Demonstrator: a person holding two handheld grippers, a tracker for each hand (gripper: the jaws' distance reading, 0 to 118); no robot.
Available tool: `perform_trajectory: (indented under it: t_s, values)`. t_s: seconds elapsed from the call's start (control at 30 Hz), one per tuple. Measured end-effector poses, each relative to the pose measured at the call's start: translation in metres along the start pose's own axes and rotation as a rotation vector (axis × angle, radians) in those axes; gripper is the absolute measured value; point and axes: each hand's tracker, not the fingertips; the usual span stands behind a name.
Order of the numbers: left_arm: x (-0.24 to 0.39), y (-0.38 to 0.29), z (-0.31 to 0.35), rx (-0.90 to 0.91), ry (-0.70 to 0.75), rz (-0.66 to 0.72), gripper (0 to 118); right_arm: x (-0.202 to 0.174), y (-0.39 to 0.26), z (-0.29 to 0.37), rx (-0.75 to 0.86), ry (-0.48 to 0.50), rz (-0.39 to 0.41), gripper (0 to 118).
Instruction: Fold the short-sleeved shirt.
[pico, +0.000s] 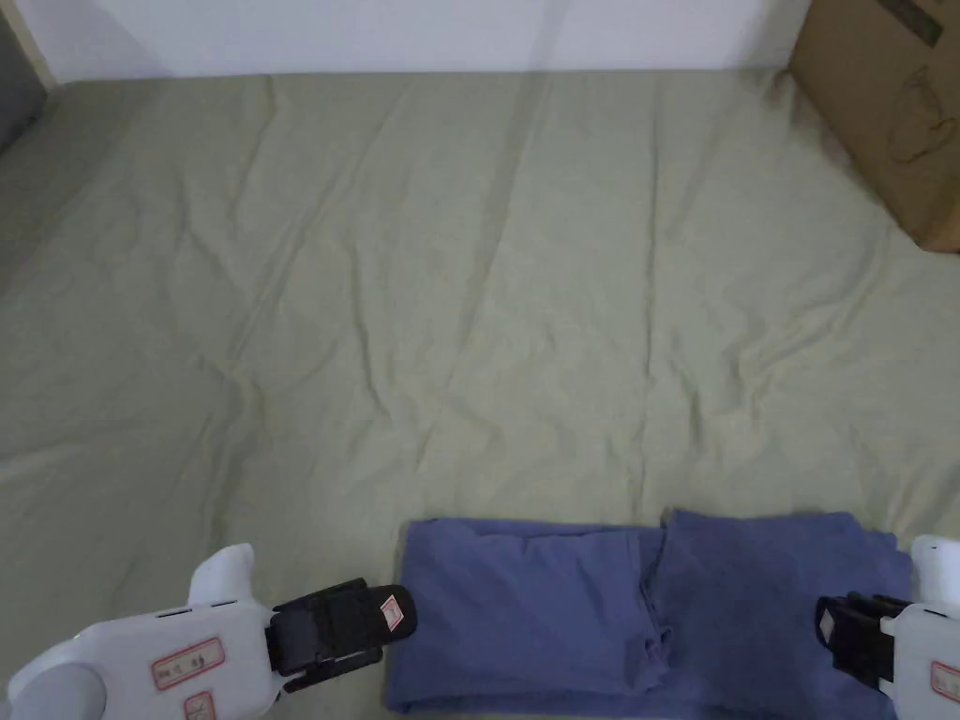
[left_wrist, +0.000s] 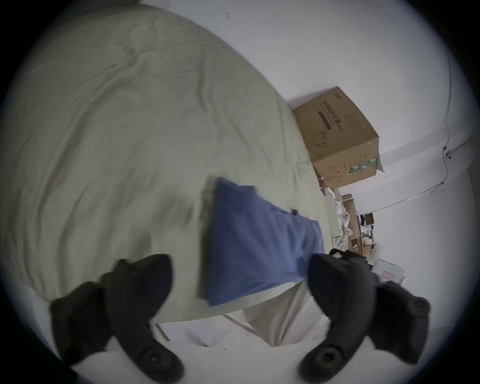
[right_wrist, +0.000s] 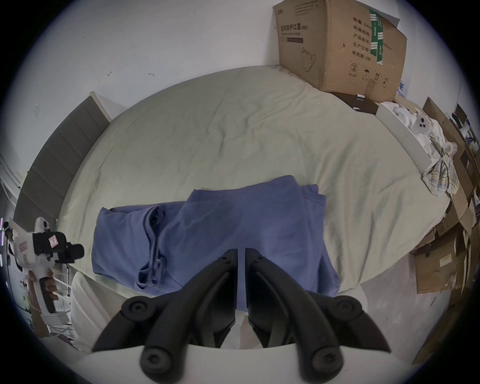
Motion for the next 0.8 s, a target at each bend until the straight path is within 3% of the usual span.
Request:
perform_trajectory:
  t_s: [0.13, 0.33, 0.37, 0.4, 0.43, 0.47, 0.5, 0.57, 0.67, 0.8]
  values:
    - [-0.014, 0.000, -0.034, -0.111, -0.106, 0.076, 112, -0.020, 0.003, -0.002, -0.009, 0.013, 0.038, 6]
    - [-0.016, 0.003, -0.066, -0.098, -0.313, 0.192, 113, -0.034, 0.005, -0.004, -0.030, 0.021, 0.066, 6]
    - [-0.018, 0.005, -0.070, -0.102, -0.341, 0.207, 108, -0.036, 0.005, -0.005, -0.035, 0.018, 0.077, 6]
    - [-0.022, 0.006, -0.075, -0.106, -0.388, 0.218, 85, -0.038, 0.005, -0.005, -0.039, 0.011, 0.087, 6]
    - [-0.025, 0.007, -0.084, -0.121, -0.362, 0.240, 32, -0.039, 0.006, -0.006, -0.041, 0.005, 0.093, 6]
    - [-0.033, 0.002, -0.089, -0.148, -0.248, 0.247, 15, -0.041, 0.006, -0.007, -0.043, 0.002, 0.093, 6]
    - [-0.036, 0.001, -0.093, -0.157, -0.181, 0.235, 14, -0.041, 0.006, -0.007, -0.044, 0.001, 0.091, 6]
    - [-0.034, 0.003, -0.081, -0.113, -0.329, 0.237, 14, -0.042, 0.008, -0.006, -0.049, 0.007, 0.079, 6]
    - [-0.029, 0.008, -0.055, -0.112, -0.264, 0.141, 14, -0.037, 0.010, -0.007, -0.045, 0.006, 0.075, 6]
    - [-0.052, 0.024, -0.015, -0.073, -0.221, 0.153, 13, -0.032, 0.012, -0.011, -0.041, 0.000, 0.062, 6]
